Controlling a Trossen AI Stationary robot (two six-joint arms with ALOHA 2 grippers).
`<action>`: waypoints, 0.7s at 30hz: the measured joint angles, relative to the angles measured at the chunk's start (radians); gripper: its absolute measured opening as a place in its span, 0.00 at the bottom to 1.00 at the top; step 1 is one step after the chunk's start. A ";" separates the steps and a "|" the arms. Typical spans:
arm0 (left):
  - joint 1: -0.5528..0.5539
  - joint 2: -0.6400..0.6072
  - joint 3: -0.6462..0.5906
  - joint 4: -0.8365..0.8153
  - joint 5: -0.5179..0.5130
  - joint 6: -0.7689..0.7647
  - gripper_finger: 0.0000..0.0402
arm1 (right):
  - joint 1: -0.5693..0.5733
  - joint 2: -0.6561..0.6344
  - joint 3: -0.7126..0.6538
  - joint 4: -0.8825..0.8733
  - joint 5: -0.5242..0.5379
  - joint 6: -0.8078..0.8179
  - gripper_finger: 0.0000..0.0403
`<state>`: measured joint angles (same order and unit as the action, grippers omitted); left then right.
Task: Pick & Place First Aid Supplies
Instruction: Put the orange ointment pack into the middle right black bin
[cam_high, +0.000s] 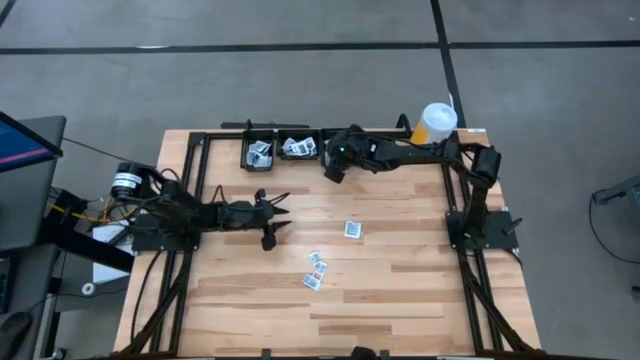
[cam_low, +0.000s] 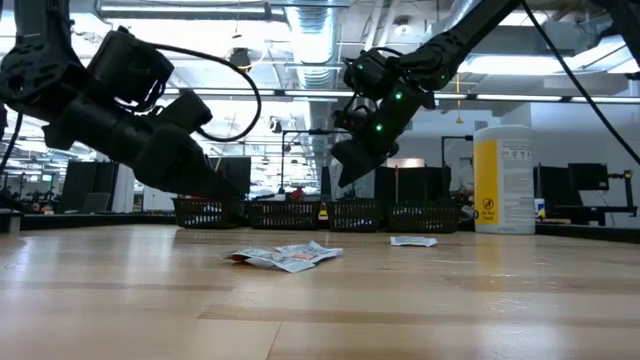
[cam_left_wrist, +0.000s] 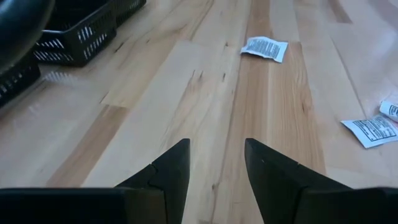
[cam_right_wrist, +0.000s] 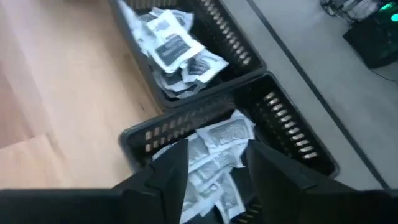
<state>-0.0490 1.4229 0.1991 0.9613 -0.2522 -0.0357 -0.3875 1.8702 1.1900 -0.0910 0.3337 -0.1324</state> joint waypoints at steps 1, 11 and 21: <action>0.000 0.008 0.000 0.011 0.000 0.000 0.38 | 0.004 0.000 0.000 0.000 -0.011 0.000 0.40; 0.000 0.032 0.001 0.057 0.000 -0.030 0.38 | 0.150 0.000 0.000 -0.001 -0.212 -0.111 0.36; -0.028 0.053 0.043 0.127 0.070 -0.086 0.38 | 0.376 0.000 -0.104 0.160 -0.281 -0.123 0.28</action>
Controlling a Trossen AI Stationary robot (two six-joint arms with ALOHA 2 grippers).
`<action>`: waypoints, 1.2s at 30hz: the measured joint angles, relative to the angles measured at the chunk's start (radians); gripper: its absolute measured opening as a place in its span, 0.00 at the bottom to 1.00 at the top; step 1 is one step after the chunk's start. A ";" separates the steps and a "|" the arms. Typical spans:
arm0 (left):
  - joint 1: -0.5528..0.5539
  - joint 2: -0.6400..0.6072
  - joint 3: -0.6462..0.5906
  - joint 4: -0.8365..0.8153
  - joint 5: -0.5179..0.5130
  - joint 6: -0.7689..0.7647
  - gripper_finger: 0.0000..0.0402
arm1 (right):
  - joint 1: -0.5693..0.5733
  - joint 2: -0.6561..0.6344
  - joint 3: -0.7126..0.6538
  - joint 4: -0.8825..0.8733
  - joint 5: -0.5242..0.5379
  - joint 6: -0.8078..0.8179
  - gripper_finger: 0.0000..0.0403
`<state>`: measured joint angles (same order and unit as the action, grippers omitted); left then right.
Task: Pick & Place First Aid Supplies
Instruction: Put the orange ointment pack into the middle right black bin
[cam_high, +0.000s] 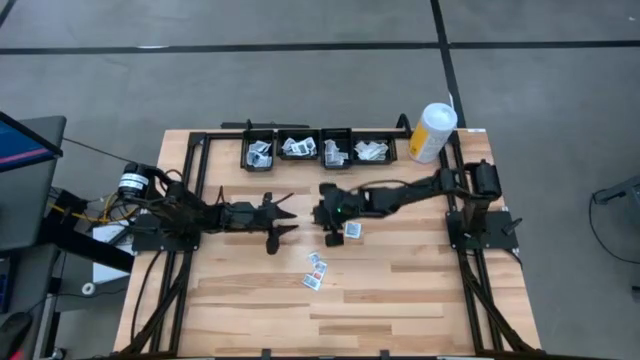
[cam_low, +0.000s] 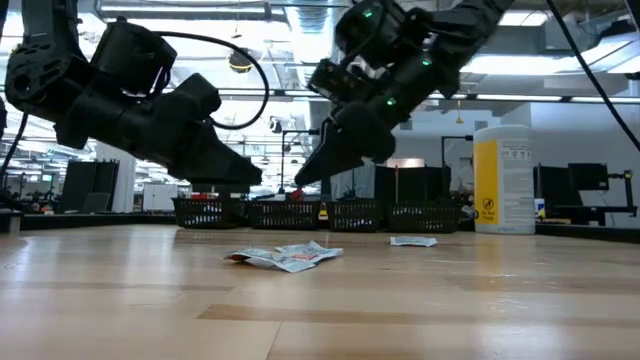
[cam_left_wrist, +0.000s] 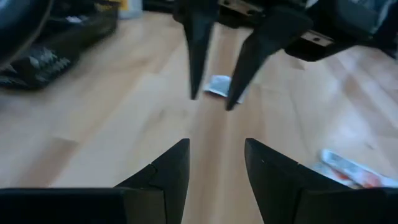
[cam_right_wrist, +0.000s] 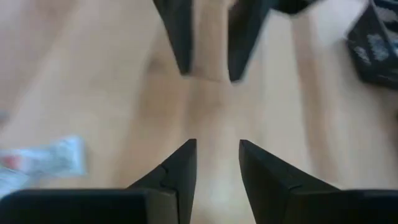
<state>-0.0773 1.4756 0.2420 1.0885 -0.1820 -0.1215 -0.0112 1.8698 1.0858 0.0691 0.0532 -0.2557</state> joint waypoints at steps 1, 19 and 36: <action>-0.011 0.011 0.004 0.001 0.006 -0.017 0.38 | 0.020 0.000 -0.021 0.039 0.000 0.018 0.28; -0.313 0.103 0.126 0.020 -0.031 -0.064 0.38 | 0.329 0.000 -0.177 0.266 0.112 0.125 0.28; -0.355 0.370 0.273 0.019 -0.133 -0.176 0.38 | 0.401 0.028 -0.177 0.171 0.257 0.327 0.28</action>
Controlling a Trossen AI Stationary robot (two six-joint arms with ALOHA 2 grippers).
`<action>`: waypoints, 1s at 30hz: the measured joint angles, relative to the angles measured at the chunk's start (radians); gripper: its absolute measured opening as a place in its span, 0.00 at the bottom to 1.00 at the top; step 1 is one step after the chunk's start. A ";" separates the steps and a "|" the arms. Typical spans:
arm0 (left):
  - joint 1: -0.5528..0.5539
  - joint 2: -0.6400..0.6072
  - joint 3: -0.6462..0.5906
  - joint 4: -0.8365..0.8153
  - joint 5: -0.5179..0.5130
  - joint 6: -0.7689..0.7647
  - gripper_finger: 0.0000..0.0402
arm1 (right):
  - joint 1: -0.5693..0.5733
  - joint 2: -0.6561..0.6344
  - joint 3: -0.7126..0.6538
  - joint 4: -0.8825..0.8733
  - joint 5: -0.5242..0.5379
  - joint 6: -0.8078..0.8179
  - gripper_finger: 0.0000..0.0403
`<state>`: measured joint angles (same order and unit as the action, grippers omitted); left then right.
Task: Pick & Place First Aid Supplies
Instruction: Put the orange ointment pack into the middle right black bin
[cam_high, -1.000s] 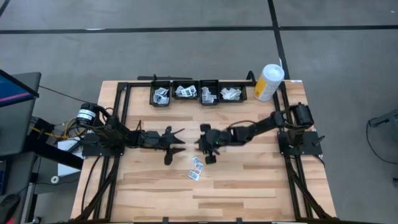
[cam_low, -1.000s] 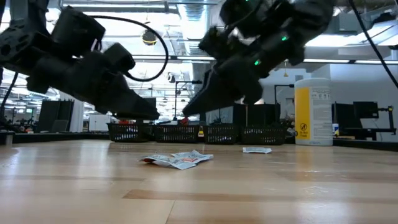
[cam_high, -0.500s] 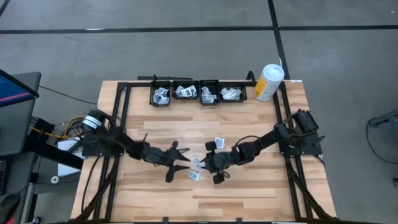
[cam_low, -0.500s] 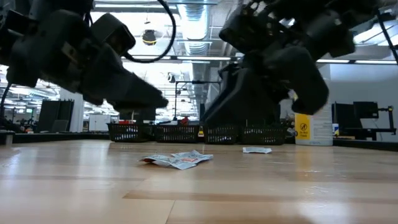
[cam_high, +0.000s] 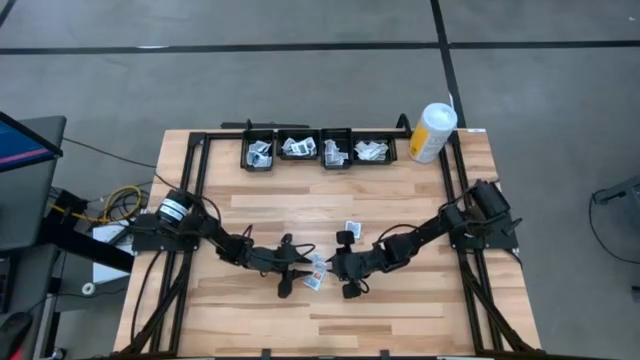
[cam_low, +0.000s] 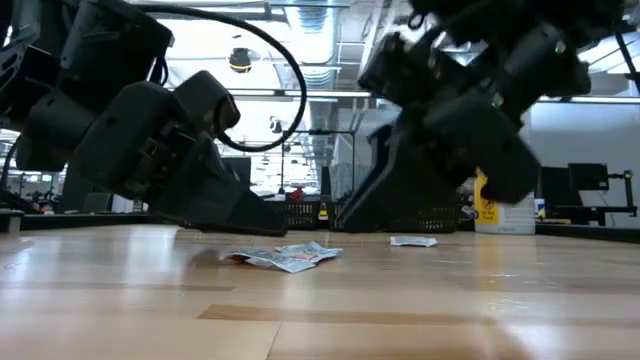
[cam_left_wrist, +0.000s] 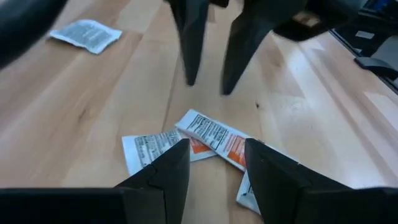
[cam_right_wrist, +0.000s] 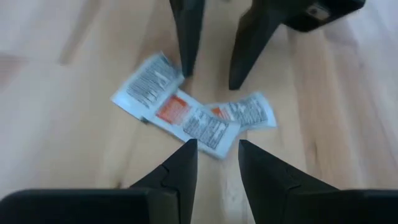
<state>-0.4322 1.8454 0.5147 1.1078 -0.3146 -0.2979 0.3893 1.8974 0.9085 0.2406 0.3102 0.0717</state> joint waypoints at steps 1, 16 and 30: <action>0.000 0.008 0.006 0.000 0.000 -0.010 0.38 | -0.002 0.013 -0.001 0.002 0.002 0.006 0.28; 0.001 0.028 0.030 0.001 -0.008 -0.029 0.38 | -0.062 0.193 0.006 0.169 -0.145 0.053 0.20; 0.001 0.027 0.030 0.001 -0.008 -0.029 0.38 | -0.069 0.132 0.004 0.124 -0.176 0.022 0.00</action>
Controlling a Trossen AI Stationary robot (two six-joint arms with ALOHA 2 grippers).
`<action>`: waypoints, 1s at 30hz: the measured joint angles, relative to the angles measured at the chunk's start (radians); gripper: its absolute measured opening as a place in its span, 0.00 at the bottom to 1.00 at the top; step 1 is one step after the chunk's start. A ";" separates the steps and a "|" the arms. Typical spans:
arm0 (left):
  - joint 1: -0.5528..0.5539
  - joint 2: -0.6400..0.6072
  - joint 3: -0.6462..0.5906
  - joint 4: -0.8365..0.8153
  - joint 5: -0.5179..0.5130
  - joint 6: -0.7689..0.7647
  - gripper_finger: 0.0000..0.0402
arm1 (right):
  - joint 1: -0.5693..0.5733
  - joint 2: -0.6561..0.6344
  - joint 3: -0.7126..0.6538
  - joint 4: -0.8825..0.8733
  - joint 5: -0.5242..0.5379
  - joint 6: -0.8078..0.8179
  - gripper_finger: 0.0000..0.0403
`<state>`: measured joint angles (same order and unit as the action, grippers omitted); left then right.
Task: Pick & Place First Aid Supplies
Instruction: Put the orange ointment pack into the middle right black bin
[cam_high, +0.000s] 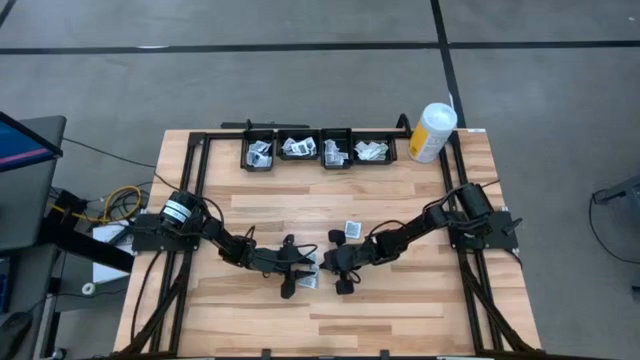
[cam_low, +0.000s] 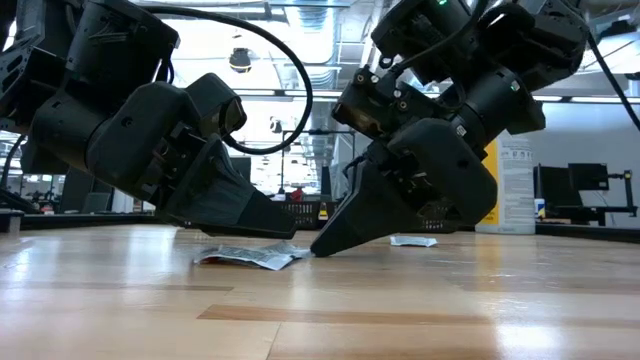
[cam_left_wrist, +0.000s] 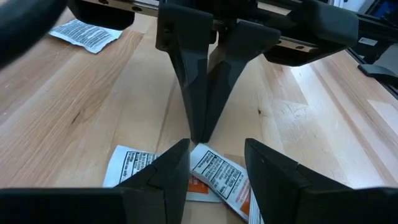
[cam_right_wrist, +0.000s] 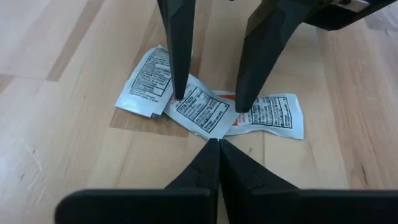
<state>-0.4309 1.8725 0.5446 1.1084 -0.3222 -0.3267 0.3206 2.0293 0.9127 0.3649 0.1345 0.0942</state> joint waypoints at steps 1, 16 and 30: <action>0.000 0.000 0.000 0.000 0.000 0.000 0.38 | 0.001 -0.016 0.000 -0.010 0.000 -0.009 0.00; 0.000 0.000 -0.001 -0.008 0.000 0.000 0.38 | 0.078 -0.073 -0.007 0.015 0.047 -0.175 0.02; -0.003 -0.074 -0.001 -0.031 0.000 0.008 0.38 | 0.039 -0.075 -0.004 0.066 0.038 -0.320 0.25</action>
<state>-0.4339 1.7983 0.5434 1.0775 -0.3218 -0.3187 0.3595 1.9543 0.9089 0.4313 0.1730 -0.2259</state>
